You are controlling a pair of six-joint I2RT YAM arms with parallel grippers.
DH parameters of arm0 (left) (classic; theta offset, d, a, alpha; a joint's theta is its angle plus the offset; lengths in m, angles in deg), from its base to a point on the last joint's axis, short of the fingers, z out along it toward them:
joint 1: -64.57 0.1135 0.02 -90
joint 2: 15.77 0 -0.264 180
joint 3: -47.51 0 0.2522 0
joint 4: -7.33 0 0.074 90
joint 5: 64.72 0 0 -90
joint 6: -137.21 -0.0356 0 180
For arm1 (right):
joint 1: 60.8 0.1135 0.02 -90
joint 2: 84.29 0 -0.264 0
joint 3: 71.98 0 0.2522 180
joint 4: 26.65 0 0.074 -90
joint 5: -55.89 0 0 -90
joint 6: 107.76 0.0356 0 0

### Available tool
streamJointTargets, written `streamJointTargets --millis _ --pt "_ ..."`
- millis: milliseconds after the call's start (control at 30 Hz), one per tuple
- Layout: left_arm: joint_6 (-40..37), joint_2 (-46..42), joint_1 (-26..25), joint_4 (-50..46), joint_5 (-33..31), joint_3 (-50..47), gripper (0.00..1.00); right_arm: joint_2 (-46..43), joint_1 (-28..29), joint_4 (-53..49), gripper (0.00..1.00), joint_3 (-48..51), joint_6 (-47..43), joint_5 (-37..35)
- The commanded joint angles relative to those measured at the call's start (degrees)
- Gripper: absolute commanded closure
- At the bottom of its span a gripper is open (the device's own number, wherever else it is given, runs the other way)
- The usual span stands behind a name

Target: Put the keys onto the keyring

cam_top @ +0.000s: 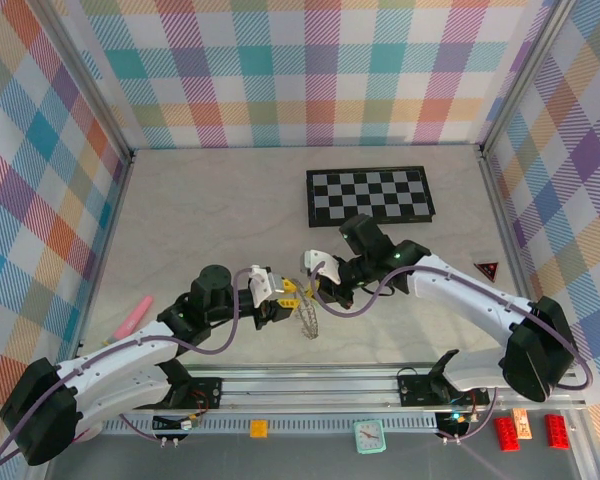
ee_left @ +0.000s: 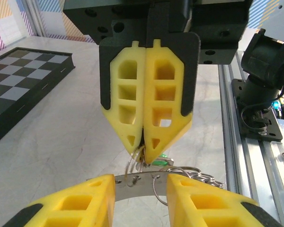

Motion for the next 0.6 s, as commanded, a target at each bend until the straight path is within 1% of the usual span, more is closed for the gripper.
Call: streamJointTargets --millis 0,133,233,367,467,567 --pt "-1.4 0.3 0.0 -1.9 -0.2 2.1 0.67 1.1 1.7 -6.1 1.00 -3.4 -5.3 -1.6" --pt "-1.5 0.9 -0.1 -2.0 0.1 2.8 0.67 1.8 3.3 -7.3 1.00 -5.0 -6.3 -2.7" --pt "-1.8 1.5 -0.1 -2.1 0.9 3.2 0.70 2.1 4.0 -6.9 1.00 -5.8 -6.5 -2.8" --pt "-2.2 2.5 -0.1 -3.1 2.5 3.8 0.79 2.8 4.6 -6.7 1.00 -7.0 -6.5 -3.0" --pt "-2.4 3.1 -0.1 -3.7 3.3 3.9 0.82 3.0 4.7 -6.2 1.00 -7.2 -6.4 -2.9" --pt "-2.5 2.9 -0.1 -3.2 3.6 3.6 0.91 3.2 4.9 -6.1 1.00 -7.4 -6.3 -2.8"
